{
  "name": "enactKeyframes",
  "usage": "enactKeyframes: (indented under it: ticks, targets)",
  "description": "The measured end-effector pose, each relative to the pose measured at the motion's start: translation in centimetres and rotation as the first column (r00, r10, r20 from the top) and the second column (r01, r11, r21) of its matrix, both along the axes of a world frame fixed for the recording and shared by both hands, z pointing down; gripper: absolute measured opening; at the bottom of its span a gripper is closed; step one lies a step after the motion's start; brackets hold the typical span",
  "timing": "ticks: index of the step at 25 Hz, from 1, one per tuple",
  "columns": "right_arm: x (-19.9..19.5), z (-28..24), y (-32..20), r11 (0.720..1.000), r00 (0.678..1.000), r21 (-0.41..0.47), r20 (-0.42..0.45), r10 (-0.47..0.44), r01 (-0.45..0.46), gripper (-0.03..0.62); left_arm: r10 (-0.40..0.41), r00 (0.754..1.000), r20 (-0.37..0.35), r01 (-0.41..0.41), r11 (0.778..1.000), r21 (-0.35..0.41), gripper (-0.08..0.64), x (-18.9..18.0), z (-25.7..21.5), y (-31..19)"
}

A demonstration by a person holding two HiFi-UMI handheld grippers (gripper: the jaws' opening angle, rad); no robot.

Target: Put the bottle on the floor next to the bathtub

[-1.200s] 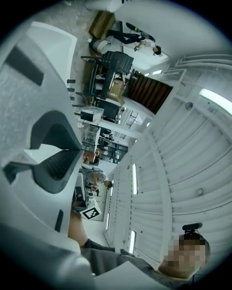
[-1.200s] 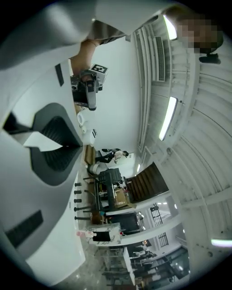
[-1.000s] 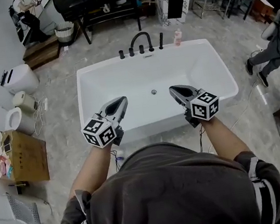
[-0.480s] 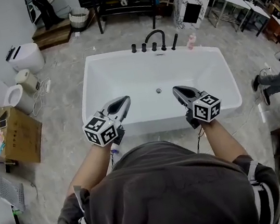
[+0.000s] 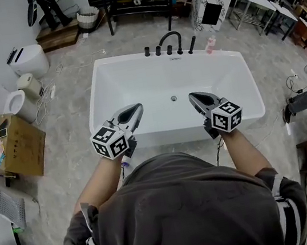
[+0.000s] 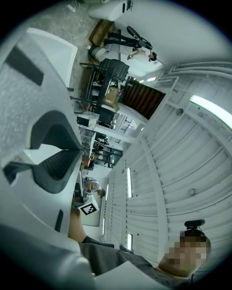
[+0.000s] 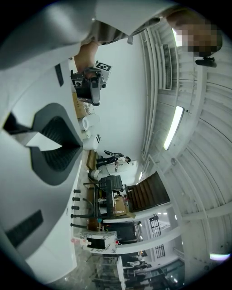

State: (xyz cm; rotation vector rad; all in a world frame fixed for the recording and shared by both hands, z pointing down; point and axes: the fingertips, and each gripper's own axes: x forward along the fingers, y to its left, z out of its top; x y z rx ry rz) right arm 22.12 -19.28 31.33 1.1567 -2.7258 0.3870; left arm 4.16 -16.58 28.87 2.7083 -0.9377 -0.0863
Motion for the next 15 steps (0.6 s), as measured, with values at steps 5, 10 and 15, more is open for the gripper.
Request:
enactKeyframes:
  ticks: [5, 10, 15]
  targets:
    - [0.14, -0.04, 0.10, 1.000, 1.000, 0.004, -0.005, -0.006, 0.006, -0.009, 0.000, 1.000, 0.001, 0.000, 1.000, 0.001, 0.006, 0.37, 0.00, 0.13]
    - [0.20, 0.05, 0.10, 1.000, 1.000, 0.006, -0.010, -0.012, 0.012, -0.009, 0.001, 1.000, 0.006, -0.001, 1.000, 0.000, 0.005, 0.46, 0.11, 0.22]
    - [-0.40, 0.17, 0.26, 1.000, 1.000, 0.010, -0.013, -0.016, 0.016, -0.009, 0.003, 1.000, 0.011, -0.003, 1.000, 0.001, 0.006, -0.06, 0.22, 0.46]
